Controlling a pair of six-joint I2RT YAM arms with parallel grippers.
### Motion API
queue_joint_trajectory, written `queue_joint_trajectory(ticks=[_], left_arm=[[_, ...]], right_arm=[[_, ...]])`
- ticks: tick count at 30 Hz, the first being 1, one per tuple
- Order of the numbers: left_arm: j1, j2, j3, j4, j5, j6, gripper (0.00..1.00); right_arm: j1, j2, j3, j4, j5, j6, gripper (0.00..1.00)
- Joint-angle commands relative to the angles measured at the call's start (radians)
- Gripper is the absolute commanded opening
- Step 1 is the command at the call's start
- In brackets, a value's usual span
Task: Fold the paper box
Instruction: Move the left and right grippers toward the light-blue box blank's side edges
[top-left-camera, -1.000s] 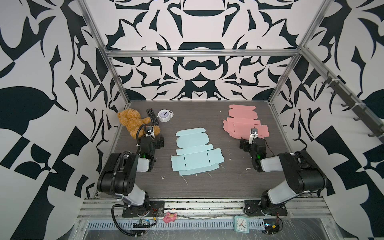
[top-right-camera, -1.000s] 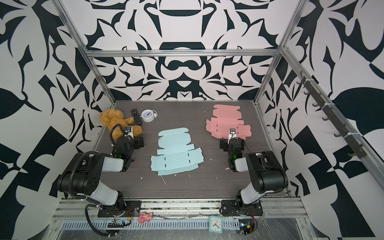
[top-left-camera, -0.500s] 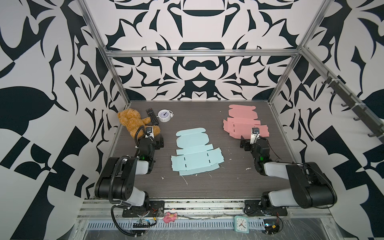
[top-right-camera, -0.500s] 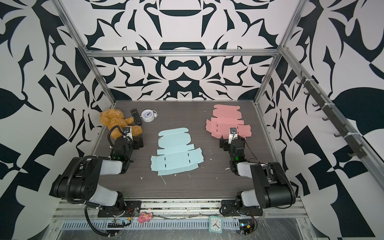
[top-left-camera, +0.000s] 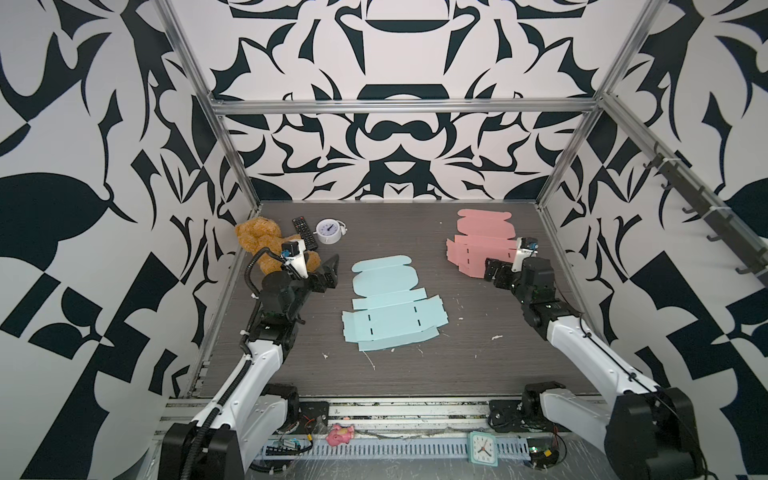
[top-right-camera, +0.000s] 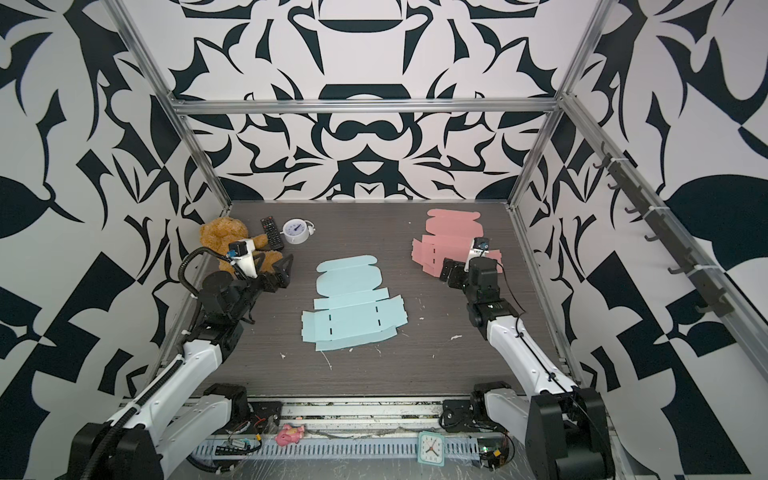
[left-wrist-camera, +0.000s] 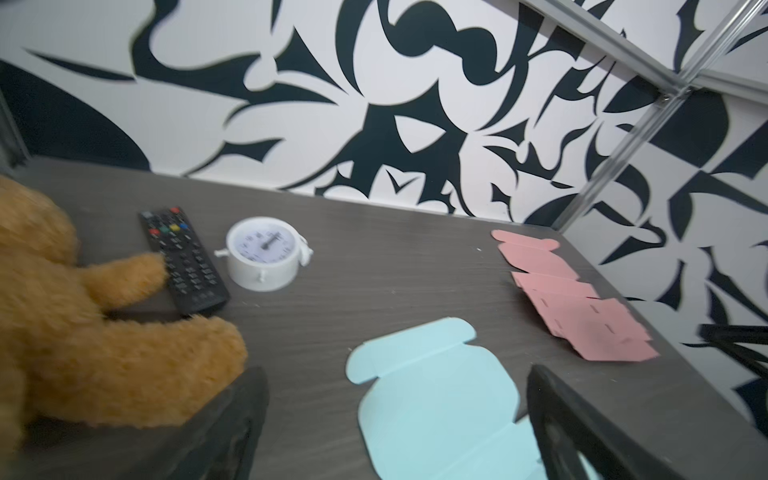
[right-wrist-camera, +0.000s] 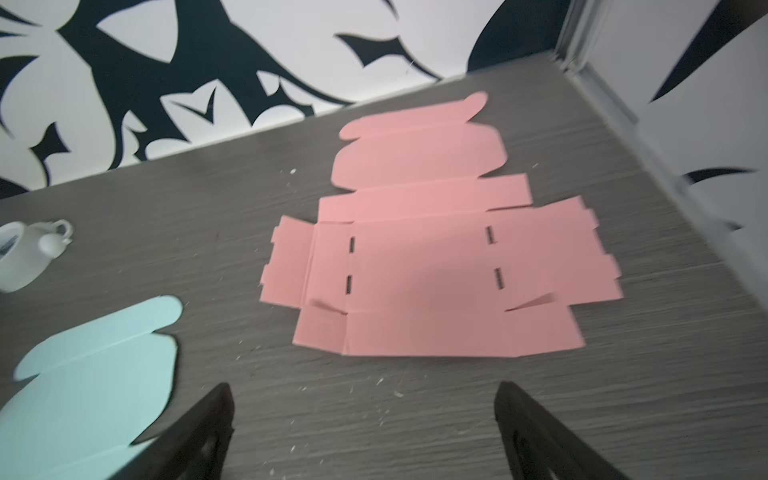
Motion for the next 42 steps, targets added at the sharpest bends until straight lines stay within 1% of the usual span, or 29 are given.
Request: queue_joint_trajectory(ticks=[1, 3, 6, 9, 12, 15, 20, 25, 29, 35, 42], left_arm=[[-0.023, 0.009, 0.008, -0.105, 0.133, -0.248, 0.99], [-0.057, 0.035, 0.061, -0.213, 0.163, -0.288, 0.99], [-0.128, 0.079, 0.141, -0.372, 0.188, -0.268, 0.99], [-0.198, 0.091, 0.152, -0.418, 0.183, -0.253, 0.99], [-0.218, 0.103, 0.153, -0.462, 0.197, -0.238, 0.99], [-0.241, 0.101, 0.150, -0.481, 0.205, -0.227, 0.99], [-0.361, 0.106, 0.158, -0.474, 0.125, -0.224, 0.99], [-0.415, 0.210, 0.195, -0.461, 0.144, -0.224, 0.99], [-0.476, 0.246, 0.212, -0.459, 0.120, -0.215, 0.99], [-0.520, 0.268, 0.220, -0.461, 0.120, -0.210, 0.99], [-0.523, 0.251, 0.213, -0.478, 0.117, -0.201, 0.99]], right_arm=[[0.080, -0.005, 0.046, -0.242, -0.120, 0.085, 1.00], [0.170, -0.030, 0.047, -0.284, -0.119, 0.124, 1.00], [0.281, -0.057, 0.037, -0.332, -0.122, 0.184, 1.00], [0.386, -0.095, 0.008, -0.355, -0.114, 0.247, 1.00], [0.464, -0.124, -0.027, -0.357, -0.111, 0.306, 1.00], [0.503, -0.129, -0.066, -0.335, -0.131, 0.349, 1.00], [0.539, -0.109, -0.135, -0.236, -0.161, 0.415, 1.00], [0.546, -0.056, -0.180, -0.114, -0.188, 0.437, 1.00], [0.546, -0.016, -0.182, -0.053, -0.202, 0.431, 1.00], [0.537, 0.047, -0.175, 0.037, -0.205, 0.424, 0.98], [0.496, 0.101, -0.157, 0.051, -0.197, 0.386, 0.91]])
